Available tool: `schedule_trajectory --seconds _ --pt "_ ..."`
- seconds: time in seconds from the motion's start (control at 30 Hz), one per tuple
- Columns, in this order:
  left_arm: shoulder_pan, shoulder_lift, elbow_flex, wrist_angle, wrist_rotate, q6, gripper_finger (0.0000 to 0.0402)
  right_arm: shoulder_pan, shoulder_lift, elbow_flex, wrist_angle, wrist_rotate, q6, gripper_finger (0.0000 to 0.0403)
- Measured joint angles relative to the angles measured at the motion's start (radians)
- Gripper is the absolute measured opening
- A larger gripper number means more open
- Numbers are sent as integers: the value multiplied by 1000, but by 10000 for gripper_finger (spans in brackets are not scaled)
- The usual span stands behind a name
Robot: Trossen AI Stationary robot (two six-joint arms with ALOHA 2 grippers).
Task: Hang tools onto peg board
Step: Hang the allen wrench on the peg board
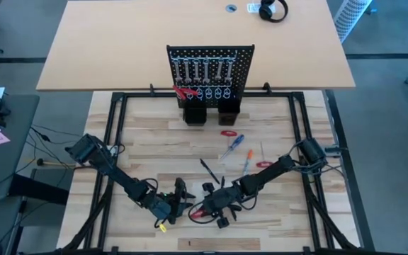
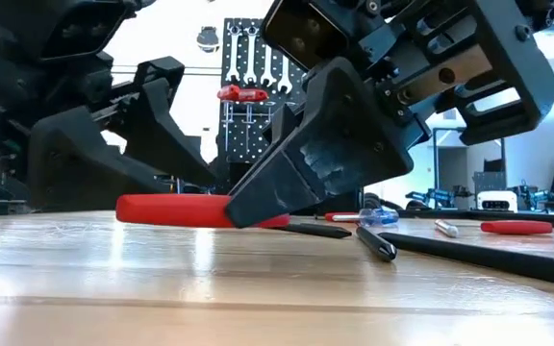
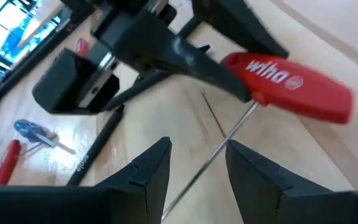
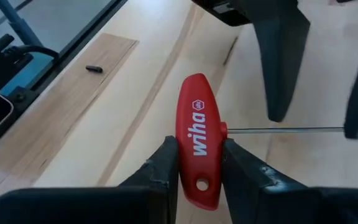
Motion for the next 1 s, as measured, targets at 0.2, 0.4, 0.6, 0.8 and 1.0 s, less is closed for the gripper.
schedule_trajectory --seconds 0.2,0.4,0.6,0.8,1.0 --pt "24 0 0 -46 55 -40 125 4 0 0 22 0 -4 95" --pt "26 0 0 -56 69 -62 91 3 -1 0 41 -25 -6 95" --pt "25 0 0 -57 73 -132 39 3 -1 1 43 -27 -3 95" --pt "31 1 -2 -60 120 -185 5 0 -5 2 38 -21 -3 151" --pt "48 1 -1 -55 100 -242 0 -30 -75 2 -172 76 23 224"
